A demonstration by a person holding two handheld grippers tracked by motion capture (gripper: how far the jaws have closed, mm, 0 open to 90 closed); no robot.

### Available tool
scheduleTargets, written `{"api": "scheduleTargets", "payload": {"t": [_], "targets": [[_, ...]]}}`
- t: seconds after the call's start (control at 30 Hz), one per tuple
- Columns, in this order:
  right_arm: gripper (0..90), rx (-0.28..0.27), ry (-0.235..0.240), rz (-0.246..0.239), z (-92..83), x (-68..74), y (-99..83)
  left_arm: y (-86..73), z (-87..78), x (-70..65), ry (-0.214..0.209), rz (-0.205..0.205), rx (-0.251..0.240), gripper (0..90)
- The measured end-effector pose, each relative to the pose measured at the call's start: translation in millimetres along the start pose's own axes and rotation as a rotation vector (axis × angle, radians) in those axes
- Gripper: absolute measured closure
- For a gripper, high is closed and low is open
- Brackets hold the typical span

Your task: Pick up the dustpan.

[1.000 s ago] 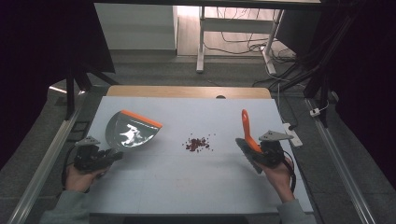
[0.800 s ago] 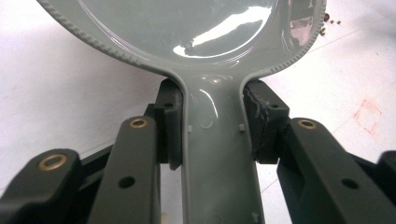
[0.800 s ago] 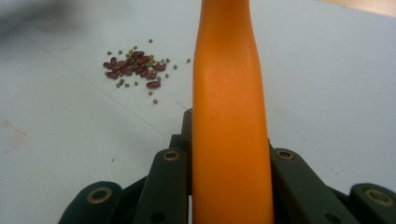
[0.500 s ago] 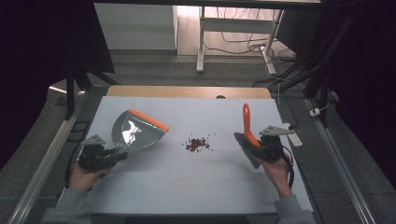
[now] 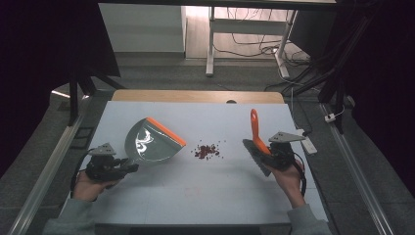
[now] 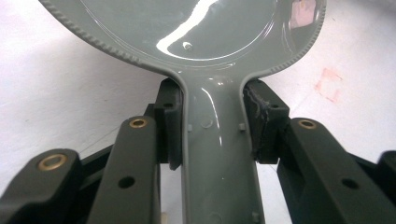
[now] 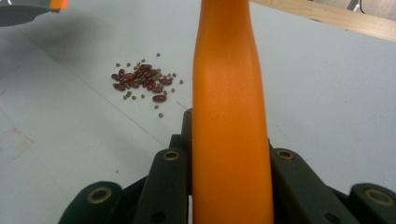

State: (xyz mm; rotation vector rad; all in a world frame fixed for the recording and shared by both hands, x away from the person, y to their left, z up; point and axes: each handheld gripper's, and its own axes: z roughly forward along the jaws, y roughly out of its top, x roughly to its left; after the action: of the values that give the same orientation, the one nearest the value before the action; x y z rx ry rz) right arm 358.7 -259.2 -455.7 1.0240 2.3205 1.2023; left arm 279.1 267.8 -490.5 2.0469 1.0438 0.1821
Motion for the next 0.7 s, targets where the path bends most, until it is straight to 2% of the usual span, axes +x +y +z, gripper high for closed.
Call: {"api": "scheduleTargets", "payload": {"t": [0.23, 0.6, 0.7], "targets": [[76.6, 0.002, 0.003, -0.007, 0.7, 0.3, 0.0, 2.7, 3.5, -7.7, -0.052, 0.064, 0.042, 61.2], [76.6, 0.007, 0.009, -0.014, 3.4, 2.0, 0.4, 4.8, 15.2, -19.9, -0.101, 0.131, 0.118, 61.1], [76.6, 0.01, 0.011, -0.013, 4.9, 2.8, 0.4, 5.3, 17.0, -22.2, -0.111, 0.135, 0.128, 61.1]]}}
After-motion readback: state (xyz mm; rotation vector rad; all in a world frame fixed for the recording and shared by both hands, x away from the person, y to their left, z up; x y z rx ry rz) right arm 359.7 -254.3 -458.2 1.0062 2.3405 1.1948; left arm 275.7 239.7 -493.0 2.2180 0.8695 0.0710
